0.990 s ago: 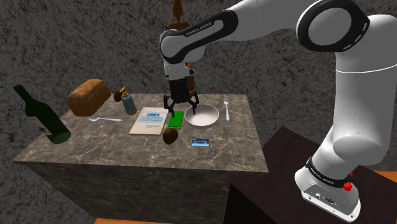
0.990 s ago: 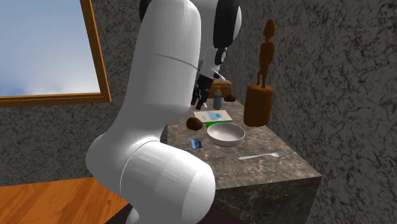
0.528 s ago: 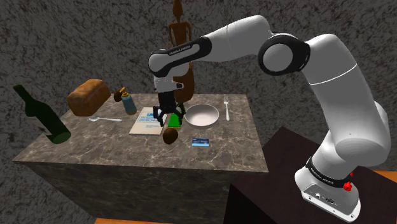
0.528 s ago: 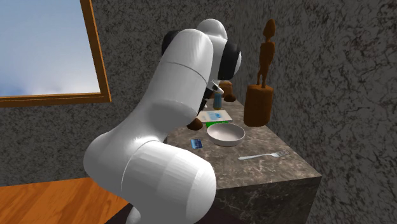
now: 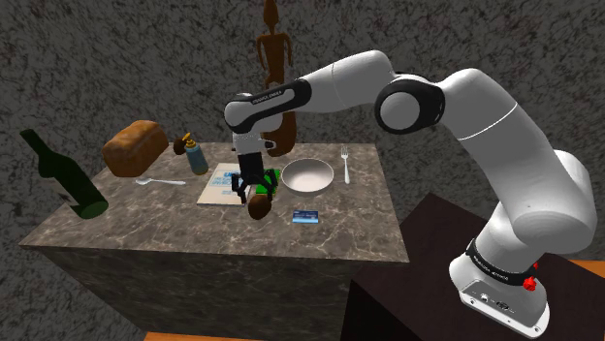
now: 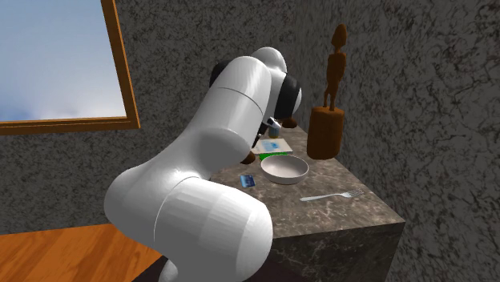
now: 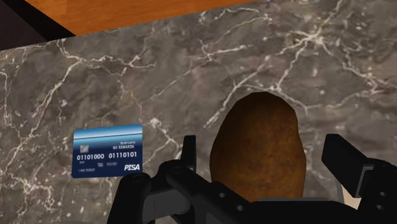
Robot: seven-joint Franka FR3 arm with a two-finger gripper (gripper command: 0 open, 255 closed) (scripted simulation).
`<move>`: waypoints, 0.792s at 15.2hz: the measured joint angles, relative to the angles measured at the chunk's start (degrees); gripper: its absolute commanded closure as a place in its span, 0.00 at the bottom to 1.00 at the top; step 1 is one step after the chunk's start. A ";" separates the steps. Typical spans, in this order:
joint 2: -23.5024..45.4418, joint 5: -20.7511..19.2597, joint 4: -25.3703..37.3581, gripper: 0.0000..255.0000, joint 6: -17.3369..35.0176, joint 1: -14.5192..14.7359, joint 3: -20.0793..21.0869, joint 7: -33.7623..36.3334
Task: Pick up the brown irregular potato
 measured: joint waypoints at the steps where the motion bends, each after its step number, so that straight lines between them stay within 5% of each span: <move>1: 0.43 -0.04 -0.02 0.00 0.41 0.04 -0.05 -0.17; 2: 0.85 -0.10 0.22 0.00 0.56 0.07 -0.11 -0.27; 3: 0.95 -0.11 0.11 1.00 0.76 0.06 -0.13 -0.34; 12: 0.78 -0.05 -0.25 1.00 1.20 0.02 -0.11 -0.48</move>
